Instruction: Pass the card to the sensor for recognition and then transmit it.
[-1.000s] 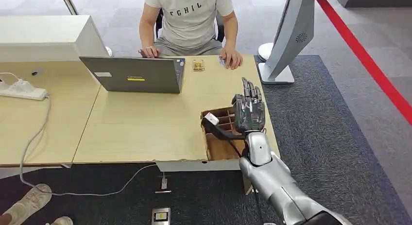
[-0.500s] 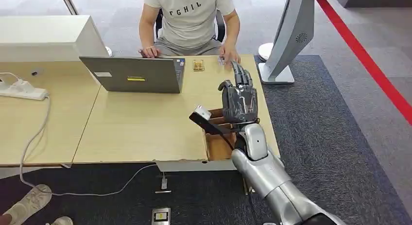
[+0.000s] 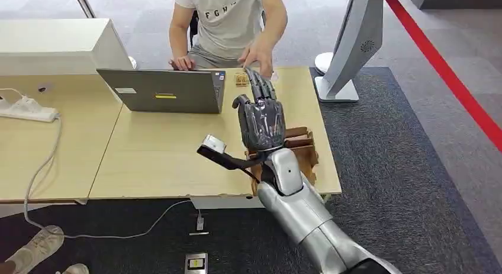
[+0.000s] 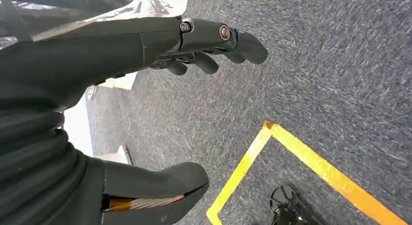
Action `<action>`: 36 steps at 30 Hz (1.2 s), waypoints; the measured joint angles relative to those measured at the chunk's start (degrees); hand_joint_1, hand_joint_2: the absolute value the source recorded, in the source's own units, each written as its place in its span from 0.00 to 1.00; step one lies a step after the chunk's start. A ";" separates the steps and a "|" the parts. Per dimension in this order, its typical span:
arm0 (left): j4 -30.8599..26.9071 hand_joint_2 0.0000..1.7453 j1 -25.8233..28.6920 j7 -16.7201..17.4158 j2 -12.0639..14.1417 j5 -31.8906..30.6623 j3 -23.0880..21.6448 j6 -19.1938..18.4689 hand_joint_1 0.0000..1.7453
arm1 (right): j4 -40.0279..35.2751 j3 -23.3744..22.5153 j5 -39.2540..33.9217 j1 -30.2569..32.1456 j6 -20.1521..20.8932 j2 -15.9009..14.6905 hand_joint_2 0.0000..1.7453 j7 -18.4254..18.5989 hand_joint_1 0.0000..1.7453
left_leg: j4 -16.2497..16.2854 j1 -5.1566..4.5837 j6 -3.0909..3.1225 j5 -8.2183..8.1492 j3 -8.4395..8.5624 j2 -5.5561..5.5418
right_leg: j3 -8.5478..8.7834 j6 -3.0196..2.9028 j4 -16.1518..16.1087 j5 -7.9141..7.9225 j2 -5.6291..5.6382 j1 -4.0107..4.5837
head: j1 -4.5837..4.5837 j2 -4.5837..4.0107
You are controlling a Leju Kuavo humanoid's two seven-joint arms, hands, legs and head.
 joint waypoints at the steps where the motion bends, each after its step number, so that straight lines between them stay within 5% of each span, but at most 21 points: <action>1: 0.00 1.00 0.01 -0.02 -0.11 0.18 0.00 0.24 0.14 | 0.26 0.00 0.29 -0.08 0.00 0.64 1.00 -0.31 1.00 | 0.00 0.00 0.00 0.00 0.00 0.00 | 0.00 0.00 0.00 0.00 0.00 0.00 | 0.02 0.00; 15: 0.00 1.00 0.04 -0.26 -0.81 0.81 0.00 0.57 0.15 | 4.94 0.00 2.78 -1.96 0.00 5.18 1.00 1.20 1.00 | 0.00 0.00 0.00 0.00 0.00 0.00 | 0.00 0.00 -0.01 0.00 0.00 0.00 | 0.00 0.00; 36: -0.55 1.00 0.34 2.43 0.13 -3.32 0.00 -2.18 0.15 | 7.32 -1.64 4.59 -3.32 0.00 2.69 1.00 6.73 1.00 | 0.01 0.00 0.00 0.00 0.01 0.00 | -0.03 0.00 -0.01 0.00 0.00 0.00 | 0.02 0.00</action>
